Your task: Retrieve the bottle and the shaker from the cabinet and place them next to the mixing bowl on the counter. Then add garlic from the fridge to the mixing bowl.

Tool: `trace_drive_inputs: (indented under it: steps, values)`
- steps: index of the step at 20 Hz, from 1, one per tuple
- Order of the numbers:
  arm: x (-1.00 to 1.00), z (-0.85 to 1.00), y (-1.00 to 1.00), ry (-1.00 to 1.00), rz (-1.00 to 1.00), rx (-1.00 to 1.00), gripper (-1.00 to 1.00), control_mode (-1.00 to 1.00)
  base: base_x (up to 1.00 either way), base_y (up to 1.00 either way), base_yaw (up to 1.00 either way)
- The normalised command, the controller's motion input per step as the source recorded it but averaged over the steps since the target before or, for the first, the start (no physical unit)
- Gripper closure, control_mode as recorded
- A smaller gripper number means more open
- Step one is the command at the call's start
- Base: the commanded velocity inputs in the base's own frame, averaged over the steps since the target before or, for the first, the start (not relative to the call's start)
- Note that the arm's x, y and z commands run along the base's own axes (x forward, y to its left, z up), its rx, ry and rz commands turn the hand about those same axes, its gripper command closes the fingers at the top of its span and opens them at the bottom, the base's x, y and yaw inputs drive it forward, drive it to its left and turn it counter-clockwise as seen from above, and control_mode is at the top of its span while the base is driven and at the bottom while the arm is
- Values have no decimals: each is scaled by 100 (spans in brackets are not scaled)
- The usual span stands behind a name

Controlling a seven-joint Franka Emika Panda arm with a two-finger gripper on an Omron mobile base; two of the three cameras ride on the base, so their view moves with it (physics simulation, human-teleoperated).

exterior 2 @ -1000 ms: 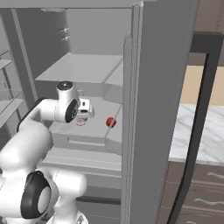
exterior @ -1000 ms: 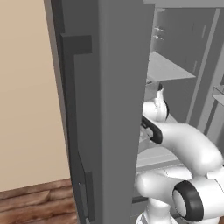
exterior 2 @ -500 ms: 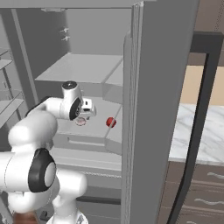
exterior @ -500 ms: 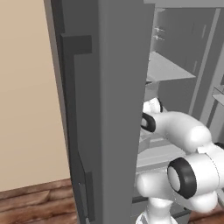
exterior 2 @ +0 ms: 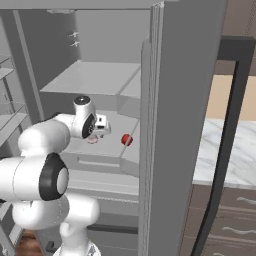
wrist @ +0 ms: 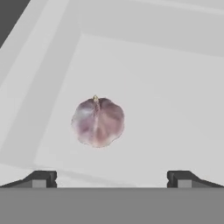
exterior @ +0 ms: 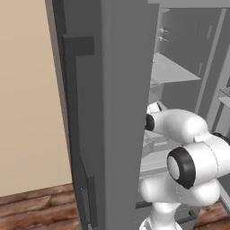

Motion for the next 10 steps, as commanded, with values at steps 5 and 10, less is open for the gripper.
trace_drive_inputs:
  steps: [5,10]
  values:
    - [42,-23,5,0,4,0,-100,-100,0,0,0]
    - [35,-12,0,0,10,0,-100,-100,0,0,0]
